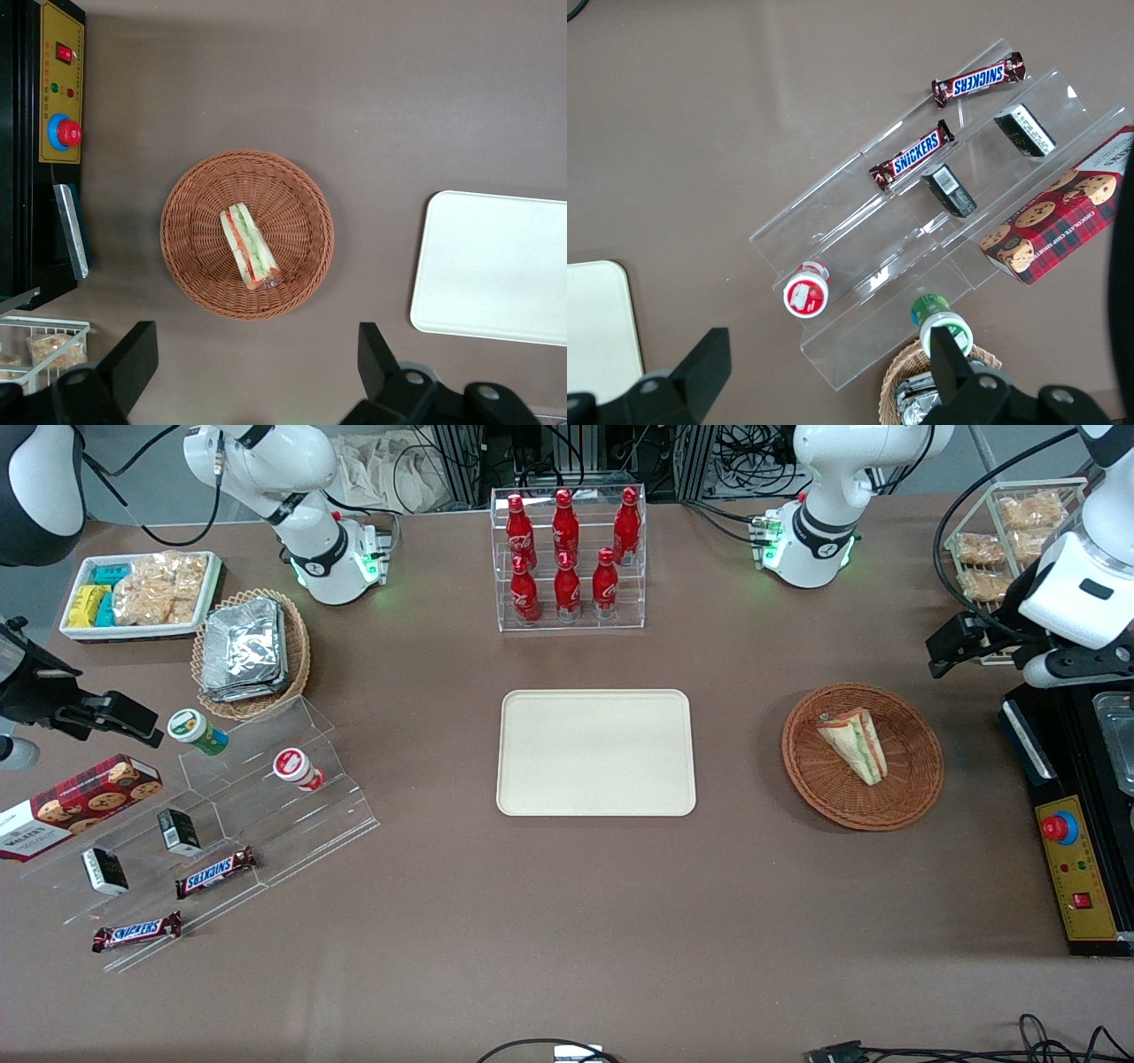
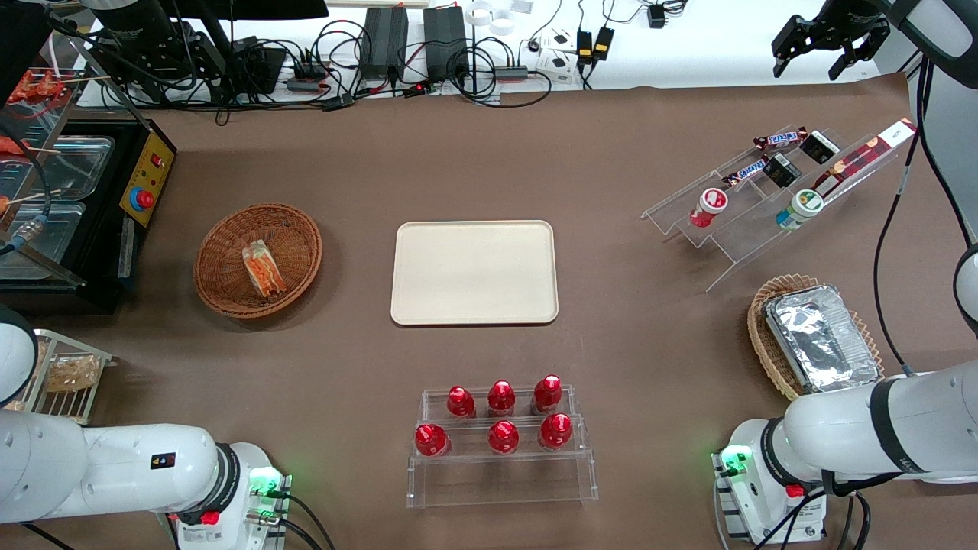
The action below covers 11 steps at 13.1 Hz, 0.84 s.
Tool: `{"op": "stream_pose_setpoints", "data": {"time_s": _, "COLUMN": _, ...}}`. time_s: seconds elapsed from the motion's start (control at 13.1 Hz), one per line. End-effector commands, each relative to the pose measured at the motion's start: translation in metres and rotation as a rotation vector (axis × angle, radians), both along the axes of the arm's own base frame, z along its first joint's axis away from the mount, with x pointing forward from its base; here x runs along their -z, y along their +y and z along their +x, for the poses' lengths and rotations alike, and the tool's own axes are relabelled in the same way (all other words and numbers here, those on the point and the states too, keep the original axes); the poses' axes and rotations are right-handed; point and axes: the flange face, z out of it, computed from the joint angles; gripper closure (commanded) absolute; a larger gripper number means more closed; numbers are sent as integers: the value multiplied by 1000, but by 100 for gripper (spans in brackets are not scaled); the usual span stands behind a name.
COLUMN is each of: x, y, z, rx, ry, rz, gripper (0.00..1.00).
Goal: Place sandwich from basket to tray
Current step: 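Move the left gripper toward the wicker basket with the sandwich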
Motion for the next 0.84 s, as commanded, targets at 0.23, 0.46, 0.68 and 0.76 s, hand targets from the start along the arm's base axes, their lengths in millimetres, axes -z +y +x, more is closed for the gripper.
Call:
{"op": "stream_pose_setpoints", "data": {"time_s": 0.23, "x": -10, "y": 1, "z": 0, "rx": 7, "ry": 17, "rz": 25, "gripper": 0}}
{"op": "stream_pose_setpoints", "data": {"time_s": 0.46, "x": -4, "y": 2, "z": -5, "rx": 0, "ry": 59, "rz": 29, "gripper": 0}}
{"op": "stream_pose_setpoints", "data": {"time_s": 0.68, "x": 20, "y": 2, "z": -16, "rx": -21, "ry": 104, "rz": 37, "gripper": 0}}
{"op": "stream_pose_setpoints", "data": {"time_s": 0.76, "x": 41, "y": 2, "z": -21, "rx": -28, "ry": 111, "rz": 40, "gripper": 0}}
